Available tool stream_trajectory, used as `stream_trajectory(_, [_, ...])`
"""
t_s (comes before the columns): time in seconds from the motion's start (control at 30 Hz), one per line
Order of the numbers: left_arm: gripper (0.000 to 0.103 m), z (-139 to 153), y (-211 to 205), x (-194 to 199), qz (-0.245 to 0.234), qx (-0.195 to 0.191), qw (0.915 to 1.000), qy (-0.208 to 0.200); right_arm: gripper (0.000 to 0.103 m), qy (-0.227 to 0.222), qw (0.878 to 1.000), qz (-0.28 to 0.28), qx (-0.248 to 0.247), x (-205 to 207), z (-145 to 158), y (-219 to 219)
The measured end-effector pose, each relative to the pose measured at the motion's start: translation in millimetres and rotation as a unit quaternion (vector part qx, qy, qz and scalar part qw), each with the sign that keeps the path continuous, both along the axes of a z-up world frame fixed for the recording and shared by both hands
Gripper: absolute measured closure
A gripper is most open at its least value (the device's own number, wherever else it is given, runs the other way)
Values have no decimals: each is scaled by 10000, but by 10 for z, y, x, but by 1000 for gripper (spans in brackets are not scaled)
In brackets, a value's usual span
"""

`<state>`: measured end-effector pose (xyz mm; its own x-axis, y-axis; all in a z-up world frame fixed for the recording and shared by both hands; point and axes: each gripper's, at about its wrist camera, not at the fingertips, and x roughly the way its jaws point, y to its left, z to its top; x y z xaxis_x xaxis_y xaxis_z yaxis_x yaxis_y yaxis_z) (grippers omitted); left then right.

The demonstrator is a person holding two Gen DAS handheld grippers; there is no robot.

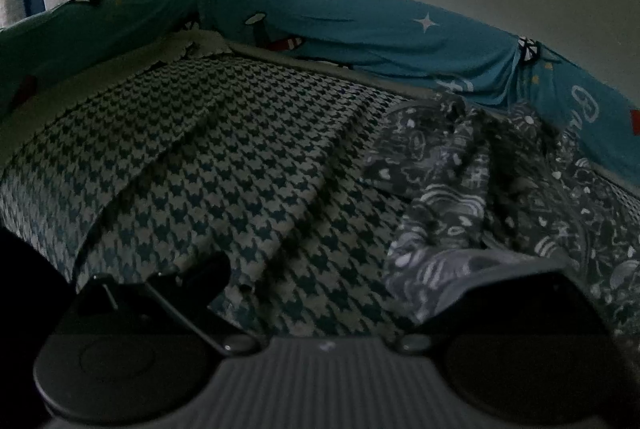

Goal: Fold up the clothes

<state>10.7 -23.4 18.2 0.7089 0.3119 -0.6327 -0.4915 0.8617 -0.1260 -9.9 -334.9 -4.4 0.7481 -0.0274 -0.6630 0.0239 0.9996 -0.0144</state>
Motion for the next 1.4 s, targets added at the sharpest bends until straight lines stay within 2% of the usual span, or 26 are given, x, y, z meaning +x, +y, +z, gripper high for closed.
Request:
stream_trajectory(0.03, [0, -5, 2, 2, -3, -10, 10000, -4, 58, -18, 10000, -8, -60, 7, -13, 19])
stream_trajectory(0.1, [0, -9, -5, 2, 8, 35, 10000, -13, 73, -55, 9998, -25, -181, 22, -39, 56])
stream_trajectory(0.13, [0, -6, -15, -1, 19, 81, 10000, -20, 84, -123, 9996, -39, -239, 22, -31, 70])
stream_trajectory(0.17, [0, -2, -24, -3, 29, 127, 9999, -27, 86, -278, 9991, -104, -314, 6, -5, 76])
stream_trajectory(0.27, [0, 47, -34, -31, 156, 284, 9995, -22, 88, -760, 9955, -335, -464, -71, 111, 74])
stream_trajectory(0.4, [0, 163, 27, -101, 351, 96, 9993, 62, 88, -1119, 9911, -566, -436, -174, 269, 53])
stream_trajectory(0.6, [1, 329, -20, -251, 292, 214, 9992, 180, 89, -1438, 9836, -878, -648, -307, 431, 85])
stream_trajectory(0.7, [1, 361, -45, -303, 176, 310, 9989, 309, 89, -1314, 9847, -953, -627, -262, 416, 40])
stream_trajectory(0.83, [1, 256, -68, -249, 53, 369, 9969, 688, 86, -717, 9919, -890, -561, -158, 288, 24])
stream_trajectory(0.9, [0, 209, -64, -262, -33, 218, 9971, 729, 78, -499, 9943, -810, -480, -133, 254, 16])
stream_trajectory(0.97, [0, 206, -85, -291, -140, 157, 9972, 711, 64, -372, 9959, -712, -422, -131, 237, 13])
stream_trajectory(1.13, [0, 225, -160, -386, -366, 141, 9965, 741, 59, -21, 9991, -400, -162, -158, 192, 16])
stream_trajectory(1.27, [0, 252, -192, -459, -404, 46, 9963, 757, 50, 61, 9997, -213, -52, -247, 184, 40])
stream_trajectory(1.4, [0, 297, -228, -533, -371, 43, 9972, 643, 46, 179, 9998, -63, 67, -347, 184, 71])
